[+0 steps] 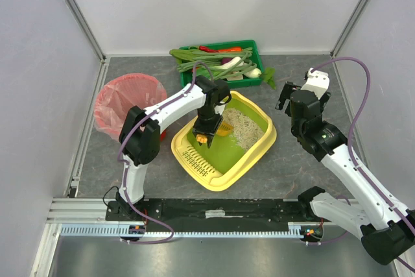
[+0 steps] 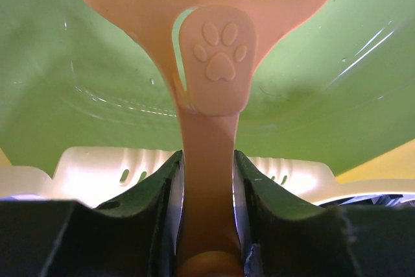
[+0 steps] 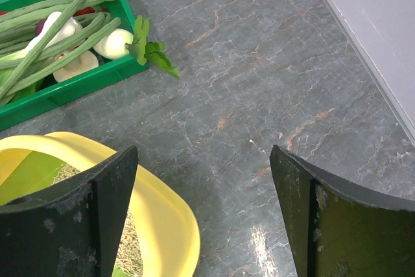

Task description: Clean the litter box

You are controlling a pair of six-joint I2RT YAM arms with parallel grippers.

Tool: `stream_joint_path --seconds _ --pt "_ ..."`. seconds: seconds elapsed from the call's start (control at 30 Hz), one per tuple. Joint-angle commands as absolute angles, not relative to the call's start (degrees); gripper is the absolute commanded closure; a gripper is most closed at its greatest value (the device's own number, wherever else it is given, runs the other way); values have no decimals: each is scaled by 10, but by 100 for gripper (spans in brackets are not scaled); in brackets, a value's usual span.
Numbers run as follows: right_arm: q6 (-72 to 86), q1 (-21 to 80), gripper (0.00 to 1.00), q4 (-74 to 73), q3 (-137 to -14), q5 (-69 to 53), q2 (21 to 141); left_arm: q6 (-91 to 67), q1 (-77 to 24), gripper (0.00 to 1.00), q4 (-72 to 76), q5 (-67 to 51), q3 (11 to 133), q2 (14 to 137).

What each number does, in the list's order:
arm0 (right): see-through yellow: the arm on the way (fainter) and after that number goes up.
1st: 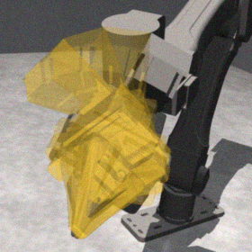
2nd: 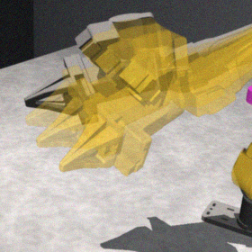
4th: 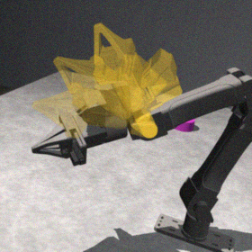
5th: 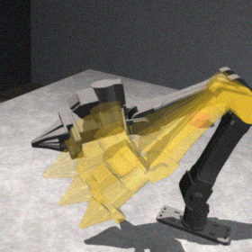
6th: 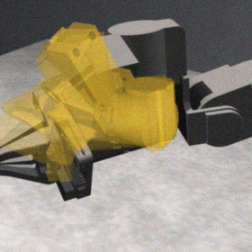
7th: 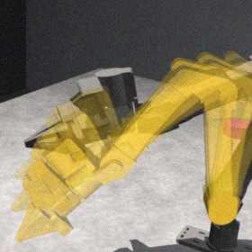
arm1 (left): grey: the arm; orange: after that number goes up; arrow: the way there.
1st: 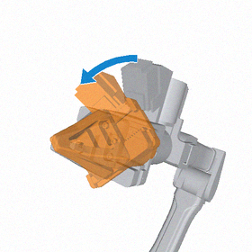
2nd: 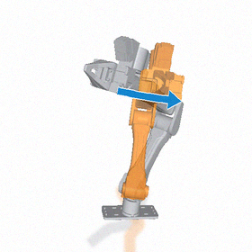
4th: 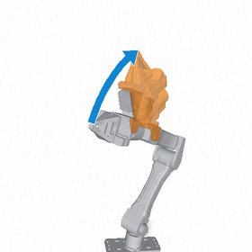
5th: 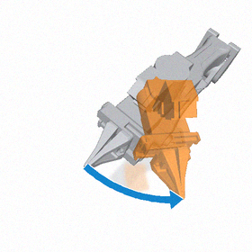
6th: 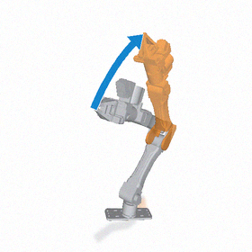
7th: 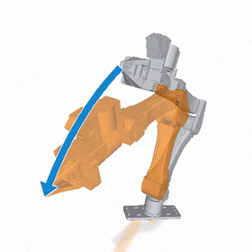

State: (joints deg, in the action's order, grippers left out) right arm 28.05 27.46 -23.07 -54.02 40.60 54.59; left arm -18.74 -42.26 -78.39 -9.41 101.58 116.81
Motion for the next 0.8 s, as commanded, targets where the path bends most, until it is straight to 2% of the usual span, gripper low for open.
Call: stream_joint_path --seconds 0.0,0.77 --pt "287 271 9 -228 -548 422 546 -165 -420 98 -868 -61 1041 1196" --pt "293 269 9 -227 -545 420 543 -128 -434 98 -732 -1 1008 1191"
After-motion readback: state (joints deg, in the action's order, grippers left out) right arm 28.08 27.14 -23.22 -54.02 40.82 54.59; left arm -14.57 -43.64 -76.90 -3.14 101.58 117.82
